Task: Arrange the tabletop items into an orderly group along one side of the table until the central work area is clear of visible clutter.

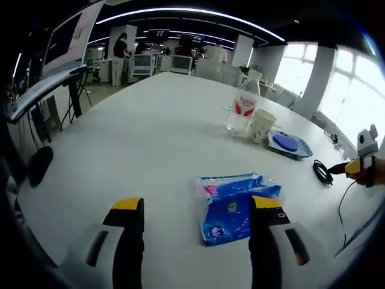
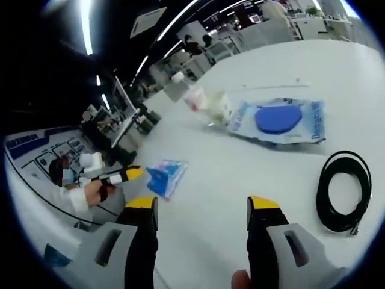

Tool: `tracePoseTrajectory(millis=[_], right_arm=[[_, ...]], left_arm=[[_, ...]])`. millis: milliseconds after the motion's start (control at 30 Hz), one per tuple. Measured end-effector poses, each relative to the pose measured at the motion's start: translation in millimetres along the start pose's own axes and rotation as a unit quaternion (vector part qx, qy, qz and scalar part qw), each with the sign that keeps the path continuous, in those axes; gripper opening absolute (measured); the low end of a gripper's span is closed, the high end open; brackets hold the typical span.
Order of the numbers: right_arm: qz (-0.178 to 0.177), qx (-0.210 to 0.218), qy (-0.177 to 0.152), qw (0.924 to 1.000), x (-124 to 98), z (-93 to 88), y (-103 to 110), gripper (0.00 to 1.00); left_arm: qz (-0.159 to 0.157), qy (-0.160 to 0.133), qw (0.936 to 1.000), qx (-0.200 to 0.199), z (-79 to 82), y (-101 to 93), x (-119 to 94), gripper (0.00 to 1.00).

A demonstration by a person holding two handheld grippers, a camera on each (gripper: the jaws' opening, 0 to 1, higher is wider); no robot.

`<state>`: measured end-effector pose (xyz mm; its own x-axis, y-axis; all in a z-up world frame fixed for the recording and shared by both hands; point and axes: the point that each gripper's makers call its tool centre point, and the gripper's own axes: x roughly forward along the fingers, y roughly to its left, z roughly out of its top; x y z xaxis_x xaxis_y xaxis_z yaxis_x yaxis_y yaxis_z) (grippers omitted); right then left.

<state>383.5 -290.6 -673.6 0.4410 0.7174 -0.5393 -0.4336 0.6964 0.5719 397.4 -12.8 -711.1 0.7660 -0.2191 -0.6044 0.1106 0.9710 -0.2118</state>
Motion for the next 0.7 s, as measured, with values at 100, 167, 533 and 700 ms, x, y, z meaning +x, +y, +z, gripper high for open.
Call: tracePoseTrajectory(millis=[100, 167, 533, 700], right_arm=[[0.016, -0.003, 0.010, 0.9998, 16, 1.1, 14, 0.58], [0.028, -0.008, 0.021, 0.9994, 28, 0.3, 24, 0.57], [0.038, -0.009, 0.068, 0.9969, 78, -5.7, 40, 0.54], [0.029, 0.012, 0.088, 0.9956, 100, -12.3, 41, 0.52]], left_arm=[[-0.001, 0.012, 0.9999, 0.003, -5.2, -0.6, 3, 0.69], [-0.003, 0.015, 0.9999, 0.004, -7.4, -1.6, 3, 0.67], [-0.005, 0.014, 0.9999, 0.002, -10.3, -3.6, 2, 0.60], [-0.005, 0.015, 0.9999, -0.005, -11.8, -2.1, 2, 0.58]])
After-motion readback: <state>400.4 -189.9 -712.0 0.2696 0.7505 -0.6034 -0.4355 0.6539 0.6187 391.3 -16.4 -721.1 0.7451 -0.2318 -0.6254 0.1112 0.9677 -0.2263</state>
